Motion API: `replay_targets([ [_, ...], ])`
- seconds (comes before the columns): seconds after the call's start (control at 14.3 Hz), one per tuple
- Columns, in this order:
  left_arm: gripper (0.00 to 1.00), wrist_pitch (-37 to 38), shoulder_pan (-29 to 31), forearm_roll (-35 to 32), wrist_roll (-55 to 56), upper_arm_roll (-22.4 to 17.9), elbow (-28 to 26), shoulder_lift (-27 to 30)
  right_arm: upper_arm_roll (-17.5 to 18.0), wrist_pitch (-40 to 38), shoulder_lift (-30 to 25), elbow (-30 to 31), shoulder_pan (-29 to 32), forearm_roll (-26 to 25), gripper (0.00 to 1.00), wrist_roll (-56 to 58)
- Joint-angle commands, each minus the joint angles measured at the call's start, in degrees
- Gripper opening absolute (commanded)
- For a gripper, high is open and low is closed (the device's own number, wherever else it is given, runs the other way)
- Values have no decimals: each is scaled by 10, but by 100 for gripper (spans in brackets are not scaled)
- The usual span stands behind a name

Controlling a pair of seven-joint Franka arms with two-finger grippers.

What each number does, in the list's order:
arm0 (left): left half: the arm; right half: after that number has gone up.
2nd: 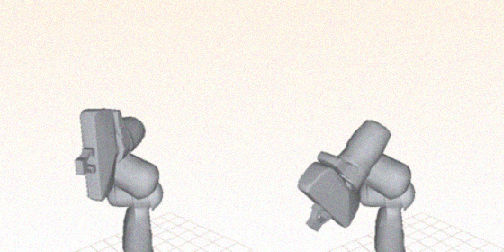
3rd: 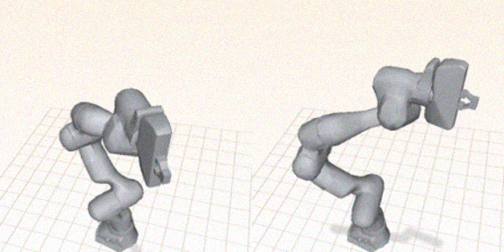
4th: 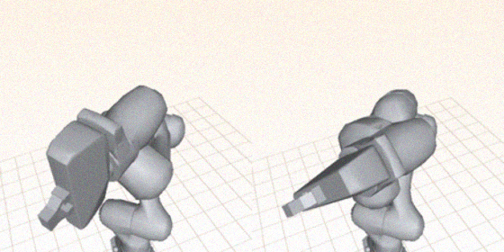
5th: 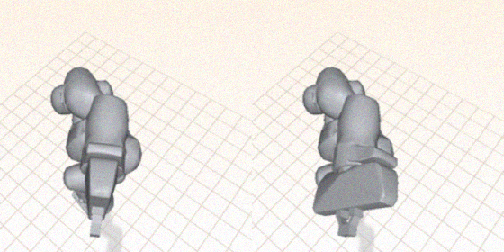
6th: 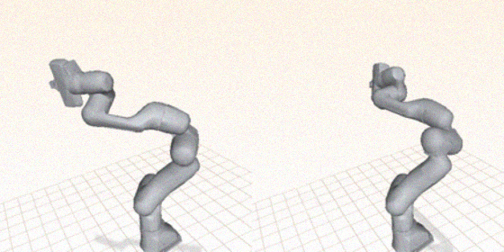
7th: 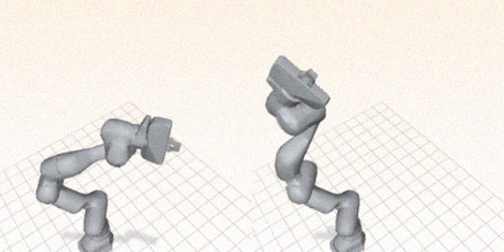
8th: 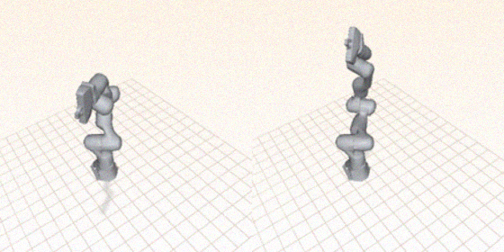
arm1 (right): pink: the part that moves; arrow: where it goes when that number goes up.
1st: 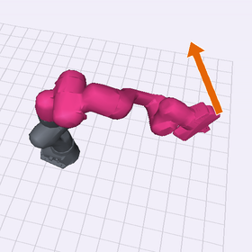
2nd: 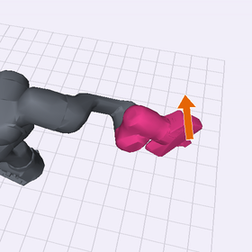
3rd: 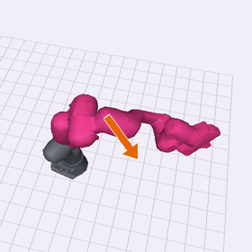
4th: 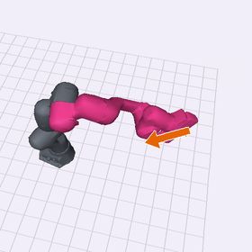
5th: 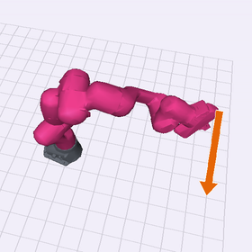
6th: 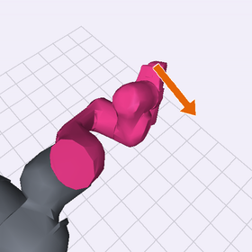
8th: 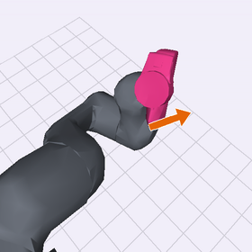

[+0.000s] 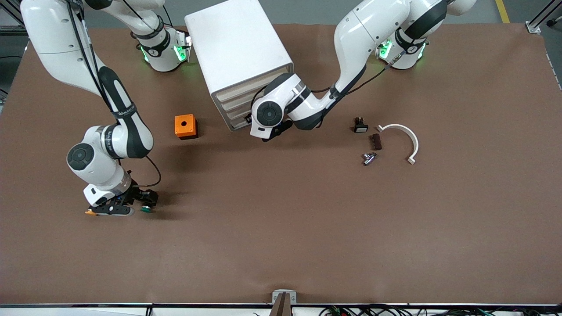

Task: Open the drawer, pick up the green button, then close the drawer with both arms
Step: 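Lower the green button beside the red button while the left gripper closes drawer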

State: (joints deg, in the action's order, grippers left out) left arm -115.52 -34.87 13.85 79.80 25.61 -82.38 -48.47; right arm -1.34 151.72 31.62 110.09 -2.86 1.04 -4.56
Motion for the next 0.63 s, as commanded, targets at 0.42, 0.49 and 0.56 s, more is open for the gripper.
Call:
replay_targets([
  [0.42, 100, -5, 1, 49, -34, 2, -9, 0, 0, -168, -146, -14, 10, 11, 100, 46],
  [0.49, 100, -6, 4, 44, -34, 1, -8, 1, 0, -191, -160, -22, 10, 11, 100, 47],
  [0.56, 100, -6, 6, 40, -35, 0, -8, 3, 0, -216, -174, -31, 10, 11, 100, 47],
])
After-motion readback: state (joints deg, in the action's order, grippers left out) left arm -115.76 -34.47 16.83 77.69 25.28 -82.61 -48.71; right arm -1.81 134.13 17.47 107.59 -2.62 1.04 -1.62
